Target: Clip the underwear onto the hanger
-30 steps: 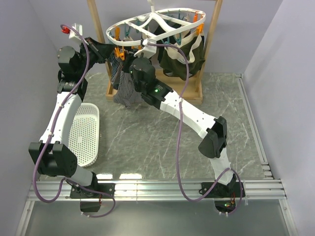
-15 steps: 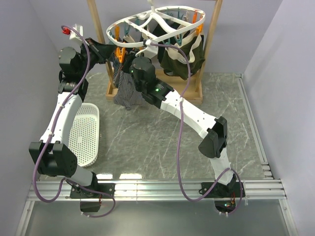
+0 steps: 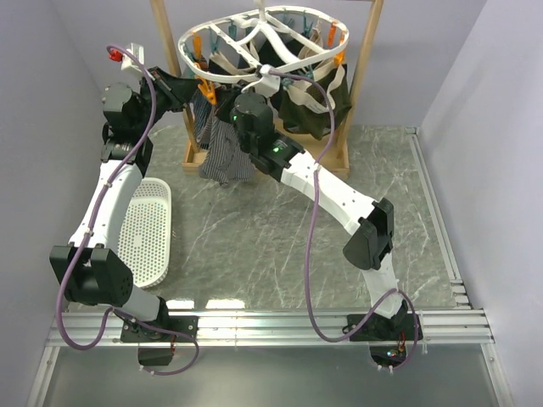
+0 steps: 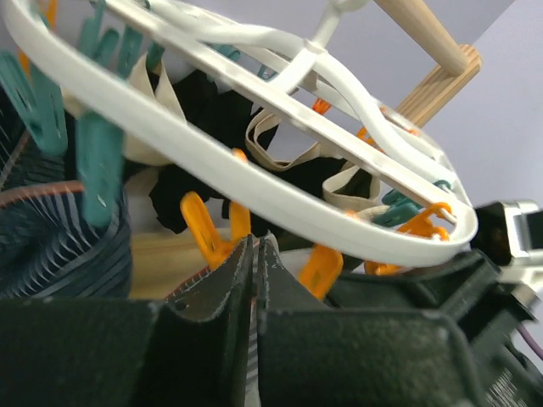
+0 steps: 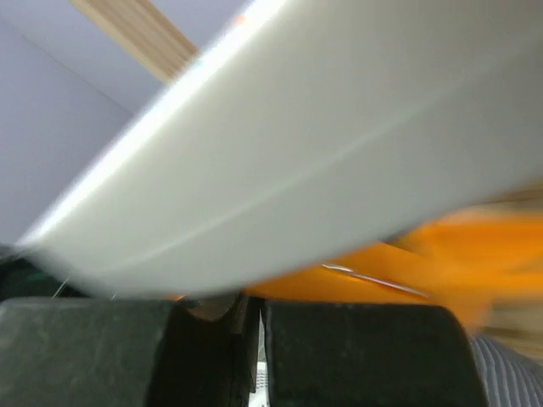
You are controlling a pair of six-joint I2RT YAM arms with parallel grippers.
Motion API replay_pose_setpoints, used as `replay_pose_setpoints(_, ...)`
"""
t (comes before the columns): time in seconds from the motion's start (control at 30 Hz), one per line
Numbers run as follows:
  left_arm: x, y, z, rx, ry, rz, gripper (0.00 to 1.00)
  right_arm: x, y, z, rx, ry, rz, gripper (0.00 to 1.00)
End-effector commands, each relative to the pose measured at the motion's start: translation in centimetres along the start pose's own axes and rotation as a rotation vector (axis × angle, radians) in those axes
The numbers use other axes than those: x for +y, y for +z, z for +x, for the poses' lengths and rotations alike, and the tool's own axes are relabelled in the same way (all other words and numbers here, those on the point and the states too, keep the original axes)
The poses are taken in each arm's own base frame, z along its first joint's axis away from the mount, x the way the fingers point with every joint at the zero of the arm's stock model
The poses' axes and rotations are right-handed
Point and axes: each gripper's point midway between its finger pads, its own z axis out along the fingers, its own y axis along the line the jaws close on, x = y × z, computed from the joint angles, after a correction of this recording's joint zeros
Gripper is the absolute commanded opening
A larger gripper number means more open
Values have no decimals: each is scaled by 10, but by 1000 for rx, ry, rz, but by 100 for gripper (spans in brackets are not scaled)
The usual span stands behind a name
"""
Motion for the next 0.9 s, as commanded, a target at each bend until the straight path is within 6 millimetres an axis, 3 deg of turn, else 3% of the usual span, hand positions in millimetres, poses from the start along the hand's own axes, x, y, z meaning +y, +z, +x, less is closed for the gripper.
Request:
replay_pose_setpoints(0.0, -19, -7, -7, -4, -2, 44, 10, -11, 14, -30, -40, 50, -2, 0)
replay_pose_setpoints(0.37, -22, -10, -10, -11, 0, 42, 17, -15, 13, -23, -20, 30, -1, 0)
replay_pose_setpoints(0.6, -33, -21, -22, -45, -3, 33, 46, -12, 12, -19, -1, 10, -27, 0)
replay_pose_setpoints(0.87, -45, -45, -37, -68, -7, 10, 61, -8, 8, -13, 19, -27, -69, 0)
